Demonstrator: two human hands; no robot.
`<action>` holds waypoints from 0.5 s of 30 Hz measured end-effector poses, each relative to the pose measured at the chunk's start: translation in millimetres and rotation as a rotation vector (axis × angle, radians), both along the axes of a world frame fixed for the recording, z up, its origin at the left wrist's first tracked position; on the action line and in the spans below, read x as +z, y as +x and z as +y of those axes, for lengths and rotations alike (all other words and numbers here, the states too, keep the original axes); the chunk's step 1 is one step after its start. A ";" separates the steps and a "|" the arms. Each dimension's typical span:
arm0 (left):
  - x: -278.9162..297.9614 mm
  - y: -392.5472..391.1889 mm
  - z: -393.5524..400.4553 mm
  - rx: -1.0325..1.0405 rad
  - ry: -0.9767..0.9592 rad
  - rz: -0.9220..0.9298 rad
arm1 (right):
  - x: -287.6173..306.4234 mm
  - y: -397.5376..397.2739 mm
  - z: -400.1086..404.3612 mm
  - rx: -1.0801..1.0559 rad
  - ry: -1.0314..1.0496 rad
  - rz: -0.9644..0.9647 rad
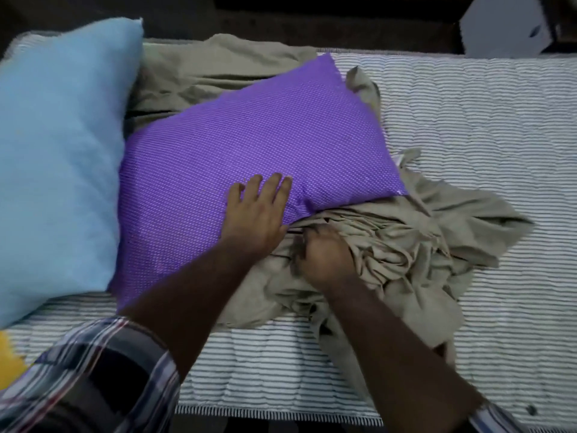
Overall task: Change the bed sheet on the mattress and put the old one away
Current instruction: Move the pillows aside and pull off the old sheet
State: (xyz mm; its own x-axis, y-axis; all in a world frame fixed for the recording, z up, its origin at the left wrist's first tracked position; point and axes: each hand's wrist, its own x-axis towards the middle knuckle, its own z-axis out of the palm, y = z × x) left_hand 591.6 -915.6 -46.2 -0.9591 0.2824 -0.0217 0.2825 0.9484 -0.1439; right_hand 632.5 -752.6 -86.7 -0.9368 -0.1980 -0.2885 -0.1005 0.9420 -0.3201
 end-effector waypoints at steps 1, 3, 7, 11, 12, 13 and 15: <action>-5.8 -6.4 7.1 -0.029 -0.007 0.009 | -1.9 -2.6 -1.0 0.017 0.017 -0.008; -17.2 -17.7 17.3 -0.090 -0.026 0.024 | -1.6 -9.5 -4.2 0.045 0.055 -0.024; -31.1 -37.3 16.2 -0.270 -0.026 0.042 | -13.3 -22.7 -7.6 0.036 0.105 -0.123; -7.4 -58.5 -0.1 -0.394 0.036 -0.035 | -27.7 -34.6 8.0 0.060 0.184 -0.174; -0.8 -62.6 -4.6 -0.396 0.016 -0.056 | -28.1 -38.2 15.6 0.082 0.169 -0.178; 7.5 -67.0 -9.8 -0.379 -0.006 -0.076 | -27.6 -40.3 25.6 0.113 0.164 -0.160; 27.8 -79.0 -24.4 -0.303 -0.047 -0.106 | -19.9 -44.5 52.1 0.160 0.215 -0.141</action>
